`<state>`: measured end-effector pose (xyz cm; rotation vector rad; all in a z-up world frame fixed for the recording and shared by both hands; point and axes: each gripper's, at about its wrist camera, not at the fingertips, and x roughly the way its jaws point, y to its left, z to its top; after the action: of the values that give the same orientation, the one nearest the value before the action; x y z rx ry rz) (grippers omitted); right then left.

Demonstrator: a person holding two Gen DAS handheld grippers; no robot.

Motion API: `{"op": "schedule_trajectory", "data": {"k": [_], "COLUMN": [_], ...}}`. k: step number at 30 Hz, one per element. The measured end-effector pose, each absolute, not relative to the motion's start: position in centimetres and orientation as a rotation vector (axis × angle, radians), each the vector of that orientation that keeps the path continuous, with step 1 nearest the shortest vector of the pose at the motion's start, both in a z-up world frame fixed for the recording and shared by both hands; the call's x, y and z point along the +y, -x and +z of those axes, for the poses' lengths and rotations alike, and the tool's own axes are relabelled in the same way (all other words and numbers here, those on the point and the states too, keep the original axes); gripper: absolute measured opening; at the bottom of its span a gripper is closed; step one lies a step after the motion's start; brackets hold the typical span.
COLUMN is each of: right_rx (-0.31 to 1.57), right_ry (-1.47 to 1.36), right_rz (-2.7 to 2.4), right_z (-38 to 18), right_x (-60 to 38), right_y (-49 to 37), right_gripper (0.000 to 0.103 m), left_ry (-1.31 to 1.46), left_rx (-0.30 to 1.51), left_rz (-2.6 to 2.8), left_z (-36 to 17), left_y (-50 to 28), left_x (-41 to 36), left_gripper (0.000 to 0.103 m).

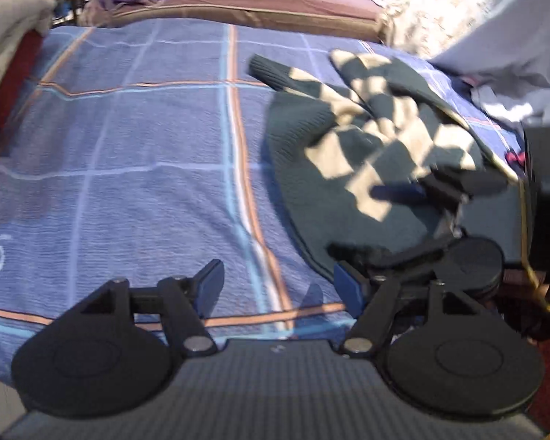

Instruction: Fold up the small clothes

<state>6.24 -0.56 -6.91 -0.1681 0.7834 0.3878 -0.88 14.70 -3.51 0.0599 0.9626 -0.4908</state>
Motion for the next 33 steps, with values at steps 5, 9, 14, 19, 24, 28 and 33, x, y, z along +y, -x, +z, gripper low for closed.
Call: {"op": "schedule_trajectory", "data": {"k": [5, 9, 14, 19, 24, 28, 33], "right_rx": [0.784, 0.767, 0.783, 0.796, 0.778, 0.764, 0.686], "right_ry": [0.14, 0.106, -0.07, 0.036, -0.071, -0.154, -0.108], "right_rz": [0.346, 0.33, 0.517, 0.541, 0.271, 0.168, 0.132], "right_z": [-7.5, -6.3, -4.0, -3.8, -3.6, -3.6, -2.9], "right_x": [-0.1, -0.5, -2.7, -2.8, -6.6, -8.6, -8.8], "right_y": [-6.2, -5.6, -2.1, 2.7, 3.1, 2.7, 3.0], "right_gripper": [0.076, 0.015, 0.001, 0.024, 0.088, 0.094, 0.103], "left_ry": [-0.072, -0.07, -0.23, -0.369, -0.277, -0.253, 0.005], "left_rx": [0.886, 0.822, 0.778, 0.806, 0.887, 0.832, 0.747], "left_rz": [-0.479, -0.552, -0.704, -0.658, -0.718, -0.713, -0.595], "left_z": [-2.2, -2.1, -3.4, -7.6, -9.2, -8.1, -4.1], "left_y": [-2.0, -5.9, -10.2, -14.4, -15.1, -13.5, -13.3], "left_x": [14.8, 11.5, 5.2, 0.0, -2.1, -2.1, 6.1], "left_gripper": [0.07, 0.071, 0.084, 0.088, 0.022, 0.007, 0.007]}}
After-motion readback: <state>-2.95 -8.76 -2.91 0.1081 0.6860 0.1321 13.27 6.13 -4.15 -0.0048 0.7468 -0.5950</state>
